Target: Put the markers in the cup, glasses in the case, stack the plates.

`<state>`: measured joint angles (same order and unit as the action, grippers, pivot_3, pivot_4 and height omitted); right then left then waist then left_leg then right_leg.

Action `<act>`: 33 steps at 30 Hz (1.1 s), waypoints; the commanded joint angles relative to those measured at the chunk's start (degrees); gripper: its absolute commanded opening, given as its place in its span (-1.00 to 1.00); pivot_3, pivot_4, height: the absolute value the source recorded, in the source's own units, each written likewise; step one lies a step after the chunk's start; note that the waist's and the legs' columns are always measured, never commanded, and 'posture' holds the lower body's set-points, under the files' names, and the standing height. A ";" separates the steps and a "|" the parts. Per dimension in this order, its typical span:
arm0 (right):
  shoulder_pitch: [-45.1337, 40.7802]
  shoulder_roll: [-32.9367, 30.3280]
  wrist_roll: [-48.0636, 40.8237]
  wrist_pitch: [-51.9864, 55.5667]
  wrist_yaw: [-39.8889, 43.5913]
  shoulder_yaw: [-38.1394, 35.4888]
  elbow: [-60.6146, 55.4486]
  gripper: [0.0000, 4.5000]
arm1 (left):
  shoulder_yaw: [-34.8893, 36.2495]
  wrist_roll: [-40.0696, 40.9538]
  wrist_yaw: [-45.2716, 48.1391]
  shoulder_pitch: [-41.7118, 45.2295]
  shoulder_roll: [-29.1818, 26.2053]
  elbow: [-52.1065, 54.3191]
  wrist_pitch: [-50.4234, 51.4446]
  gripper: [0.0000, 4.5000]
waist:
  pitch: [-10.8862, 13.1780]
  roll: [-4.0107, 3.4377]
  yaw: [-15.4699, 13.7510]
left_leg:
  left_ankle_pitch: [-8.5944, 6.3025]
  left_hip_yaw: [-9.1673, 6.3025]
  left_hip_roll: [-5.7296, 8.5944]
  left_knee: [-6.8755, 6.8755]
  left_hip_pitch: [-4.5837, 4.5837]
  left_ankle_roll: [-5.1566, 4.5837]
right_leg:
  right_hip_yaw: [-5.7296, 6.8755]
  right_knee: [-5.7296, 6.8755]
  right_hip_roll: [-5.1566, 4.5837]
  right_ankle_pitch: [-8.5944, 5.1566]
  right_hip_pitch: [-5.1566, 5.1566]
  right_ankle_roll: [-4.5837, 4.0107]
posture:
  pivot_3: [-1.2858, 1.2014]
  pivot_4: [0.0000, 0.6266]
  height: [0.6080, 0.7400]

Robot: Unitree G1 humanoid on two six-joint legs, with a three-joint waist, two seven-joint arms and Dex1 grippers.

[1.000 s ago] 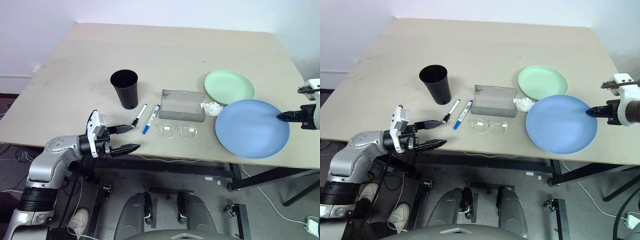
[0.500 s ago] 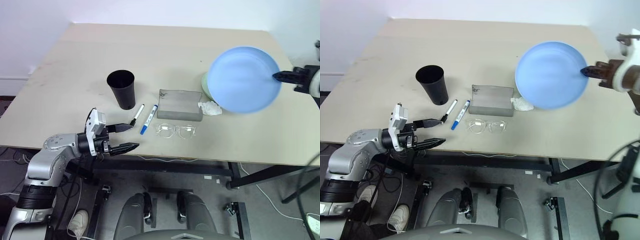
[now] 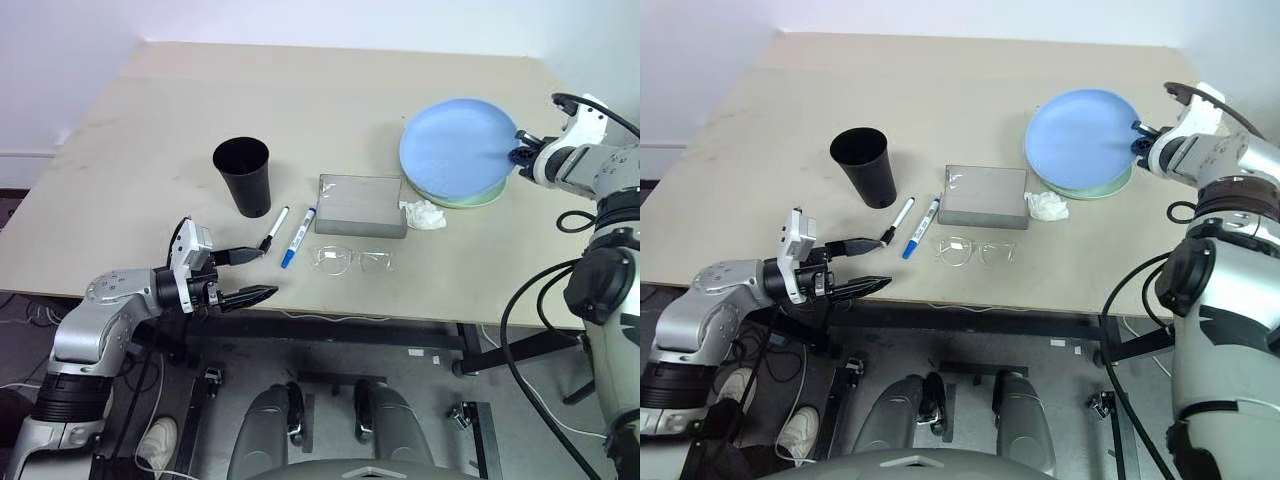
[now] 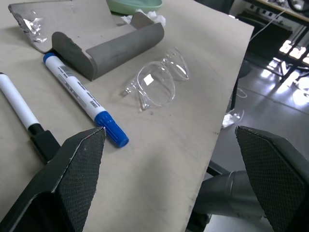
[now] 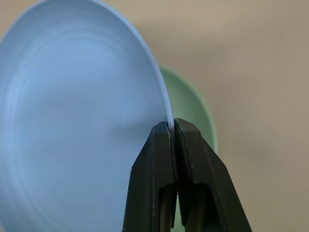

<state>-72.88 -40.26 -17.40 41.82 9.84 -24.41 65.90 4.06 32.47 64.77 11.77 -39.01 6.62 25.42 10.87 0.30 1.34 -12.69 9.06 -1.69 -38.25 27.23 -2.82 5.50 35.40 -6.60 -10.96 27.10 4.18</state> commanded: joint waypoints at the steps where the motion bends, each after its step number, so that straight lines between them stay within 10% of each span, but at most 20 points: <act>1: -3.62 -0.28 -1.29 -4.26 -1.30 -2.11 2.05 -0.99 | 2.28 0.69 -0.79 -0.82 -0.92 3.05 -0.45 1.00 | 0.00 0.00 0.06 | 0.01 0.00 -0.01 0.00 -0.01 0.02 | -0.01 0.04 0.00 0.00 0.00 0.00 | 0.03 -0.52 0.54; 17: -1.78 3.63 3.02 -6.09 -5.78 1.55 6.86 -0.99 | 2.51 0.47 -2.41 -1.53 -0.55 3.83 -1.13 1.00 | 0.00 -0.01 1.25 | 0.24 0.01 -0.02 -0.03 -0.28 0.04 | -0.07 0.53 -0.03 0.01 -0.03 -0.02 | 0.03 -0.52 0.54; 33: -2.70 4.18 6.78 -7.44 3.44 7.19 3.92 0.99 | 2.23 0.25 -2.16 -0.67 -0.58 2.80 -1.26 1.00 | 0.00 -0.01 1.31 | 0.16 0.00 -0.09 -0.01 -0.73 -0.05 | -0.10 0.62 -0.14 -0.05 -0.37 -0.35 | 0.03 -0.52 0.54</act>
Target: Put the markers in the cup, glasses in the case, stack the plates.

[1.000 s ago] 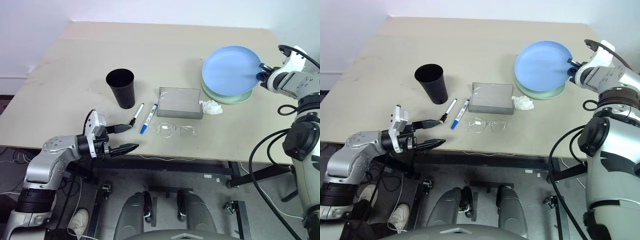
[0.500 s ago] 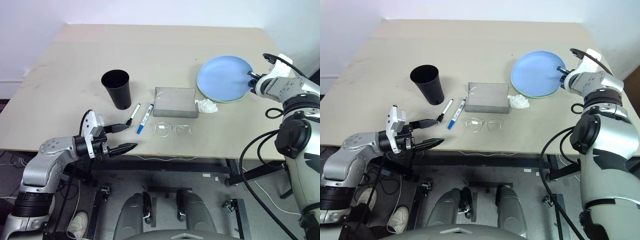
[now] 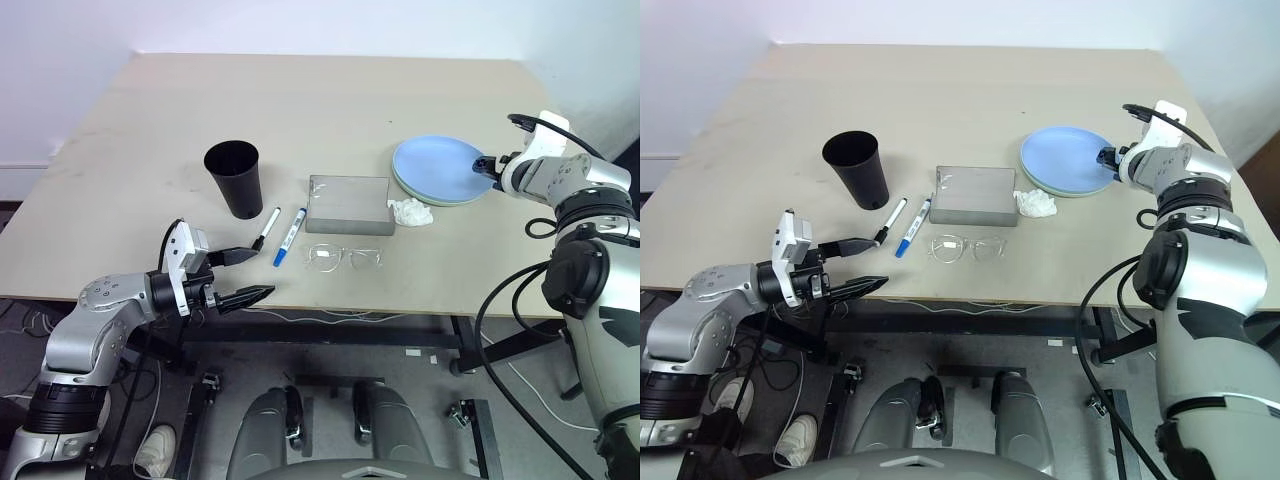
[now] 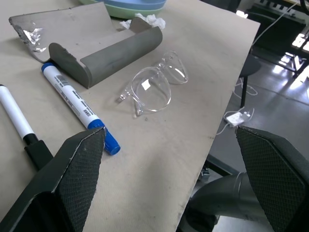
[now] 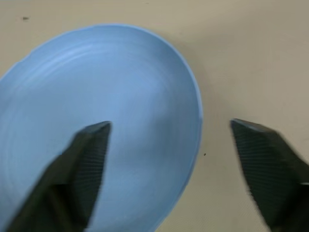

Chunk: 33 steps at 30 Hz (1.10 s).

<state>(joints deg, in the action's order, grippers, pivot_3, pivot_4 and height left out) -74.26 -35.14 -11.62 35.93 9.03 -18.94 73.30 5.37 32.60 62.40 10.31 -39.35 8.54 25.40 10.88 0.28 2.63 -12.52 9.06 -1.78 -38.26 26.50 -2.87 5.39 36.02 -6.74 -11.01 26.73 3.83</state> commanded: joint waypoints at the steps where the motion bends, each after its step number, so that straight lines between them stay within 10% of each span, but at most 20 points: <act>1: -1.26 -0.97 1.84 -2.48 7.11 3.32 -4.93 0.99 | 0.97 0.19 0.16 0.76 -0.24 0.99 -1.17 1.00 | 0.01 -0.01 0.02 | 0.00 0.00 0.00 0.00 0.00 0.00 | 0.00 0.00 0.00 0.00 0.00 0.00 | 0.03 -0.52 0.54; 7: 12.01 -1.68 -2.06 -0.45 34.96 14.31 -39.54 0.99 | 2.69 1.45 -0.15 1.46 -0.70 1.12 -0.45 1.00 | 0.01 -0.02 -0.08 | 0.00 0.01 -0.04 0.03 -0.01 -0.01 | -0.03 0.02 0.03 0.01 0.04 0.03 | 0.03 -0.52 0.54; 13: 23.02 -4.40 -10.08 10.58 43.94 15.82 -64.21 0.99 | 4.41 2.25 -0.04 1.93 -1.94 1.06 0.44 1.00 | 0.01 -0.02 -0.41 | -0.01 -0.06 -0.04 0.04 0.01 0.00 | 0.05 0.01 -0.04 0.00 0.02 0.00 | 0.03 -0.52 0.54; 33: 24.58 -3.83 -4.22 10.35 43.55 24.89 -54.27 0.99 | 4.06 2.54 -1.74 0.04 -1.38 3.55 0.41 1.00 | 0.00 0.00 -0.42 | 0.16 0.07 -0.11 0.15 0.57 0.31 | 0.15 -0.33 -0.10 0.17 0.60 -0.20 | 0.03 -0.52 0.54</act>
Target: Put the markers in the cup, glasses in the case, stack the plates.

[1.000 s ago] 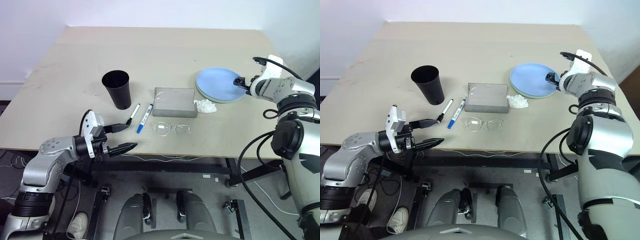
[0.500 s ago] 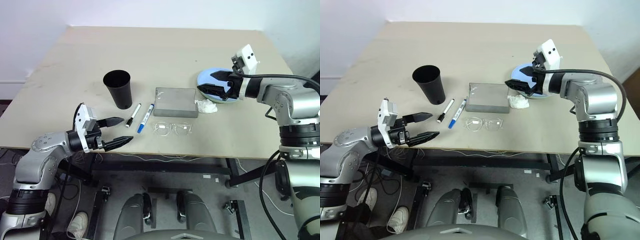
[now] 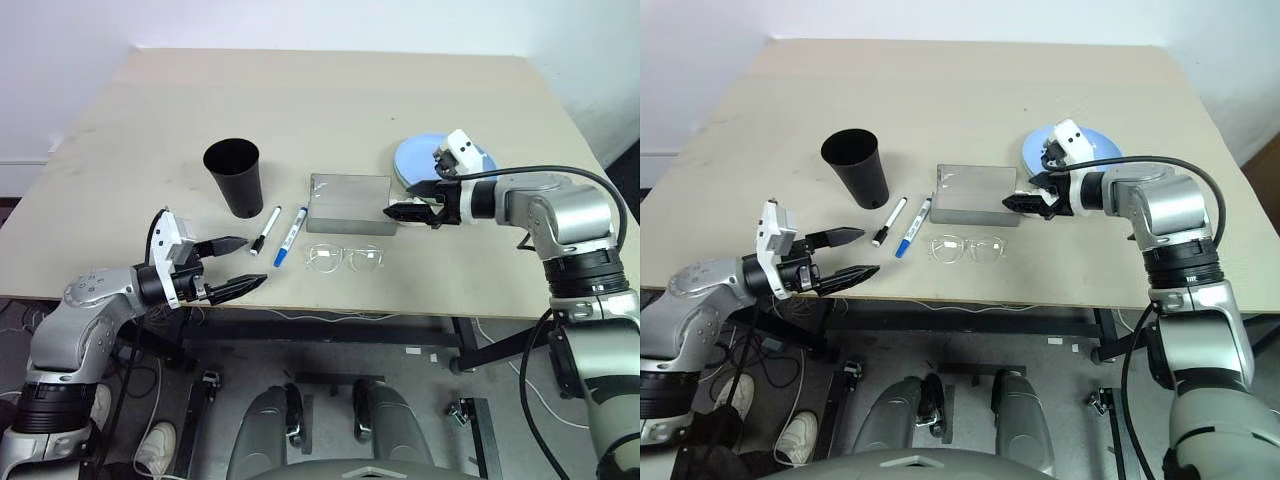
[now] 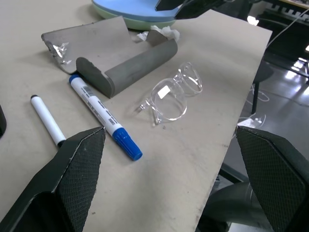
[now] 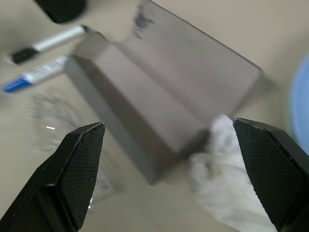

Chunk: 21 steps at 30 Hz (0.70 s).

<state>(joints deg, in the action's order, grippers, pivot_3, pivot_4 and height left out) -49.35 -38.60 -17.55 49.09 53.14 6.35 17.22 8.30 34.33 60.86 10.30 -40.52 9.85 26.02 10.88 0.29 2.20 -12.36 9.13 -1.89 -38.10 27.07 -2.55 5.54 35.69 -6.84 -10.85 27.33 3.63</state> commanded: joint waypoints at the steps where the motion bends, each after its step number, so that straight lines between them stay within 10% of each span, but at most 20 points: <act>1: -0.55 -0.35 2.00 -3.07 -0.57 -0.55 2.91 0.99 | 1.20 0.84 -0.22 -0.01 -0.28 2.28 -0.23 1.00 | 0.00 0.00 0.01 | 0.00 0.00 0.00 -0.01 0.00 0.00 | 0.00 0.00 0.00 0.00 -0.01 0.00 | 0.03 -0.52 0.54; 17: 0.97 0.53 6.34 -5.89 1.13 1.68 6.01 0.99 | 1.08 0.58 -0.41 0.36 -0.53 2.16 -0.21 1.00 | 0.00 0.00 0.15 | -0.14 -0.02 -0.01 -0.06 -0.04 -0.25 | 0.02 0.05 0.03 0.01 -0.05 0.01 | 0.03 -0.52 0.54; 21: 0.69 0.92 8.34 -6.91 -0.52 2.13 8.04 0.58 | 1.02 0.55 -0.50 0.34 -0.51 2.27 -0.22 1.00 | 0.00 0.00 0.16 | -0.13 -0.01 -0.02 -0.07 -0.04 -0.24 | 0.02 0.07 0.04 0.01 -0.05 0.01 | 0.03 -0.52 0.54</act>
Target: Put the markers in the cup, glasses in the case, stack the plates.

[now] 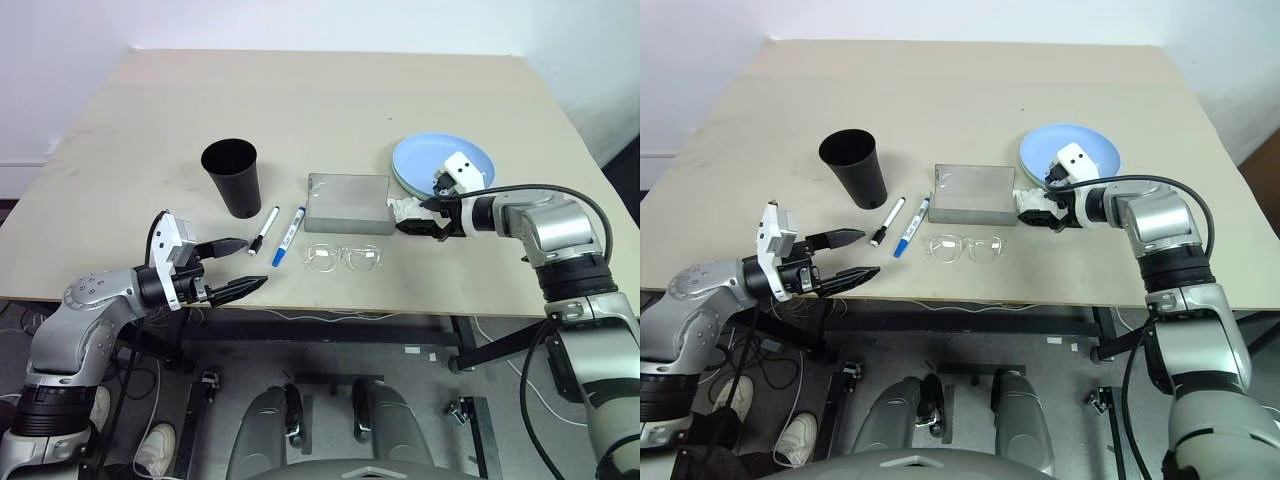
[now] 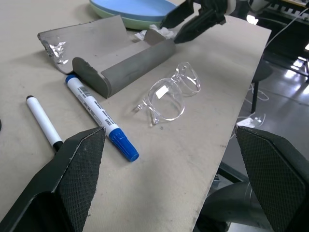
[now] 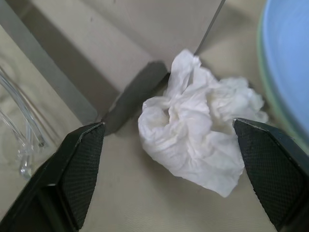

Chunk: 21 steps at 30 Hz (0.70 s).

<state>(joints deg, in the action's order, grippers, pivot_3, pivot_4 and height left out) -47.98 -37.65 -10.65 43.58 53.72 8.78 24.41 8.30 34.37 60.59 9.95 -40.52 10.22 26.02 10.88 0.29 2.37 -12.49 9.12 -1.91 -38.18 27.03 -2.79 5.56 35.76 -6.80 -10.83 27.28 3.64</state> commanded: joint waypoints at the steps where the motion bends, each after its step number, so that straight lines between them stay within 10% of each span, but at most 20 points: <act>1: -0.71 -0.01 1.88 -1.66 -1.31 -0.19 1.19 0.42 | 1.01 0.52 -0.27 0.69 -0.49 1.93 -0.20 1.00 | 0.00 0.00 0.00 | 0.00 0.00 0.00 0.00 0.00 0.00 | 0.00 0.00 0.00 0.00 0.00 0.00 | 0.03 -0.52 0.54; 10: -1.47 -2.21 2.58 -1.86 -0.24 -1.55 0.09 -0.99 | 1.11 0.56 -0.34 0.62 -0.54 1.71 -0.37 1.00 | 0.00 0.00 -0.08 | 0.00 0.00 0.00 -0.01 0.01 0.01 | 0.01 0.00 0.00 0.00 0.00 0.00 | 0.03 -0.52 0.54; 21: -1.44 -10.15 -1.97 -0.87 5.83 -6.55 -10.58 -0.99 | 1.25 0.00 -0.99 0.67 -0.33 1.64 -1.53 1.00 | 0.00 0.00 -0.08 | -0.01 -0.01 0.00 -0.02 0.01 -0.01 | 0.01 0.00 -0.01 0.00 0.01 0.01 | 0.03 -0.52 0.54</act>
<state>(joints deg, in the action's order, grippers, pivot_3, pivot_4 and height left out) -46.89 -46.16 -10.21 42.04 58.58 6.31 16.88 8.30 34.30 59.65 10.07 -40.49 10.24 25.59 10.88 0.29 2.29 -12.50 9.10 -1.92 -38.19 27.03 -2.80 5.57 35.76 -6.81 -10.83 27.28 3.65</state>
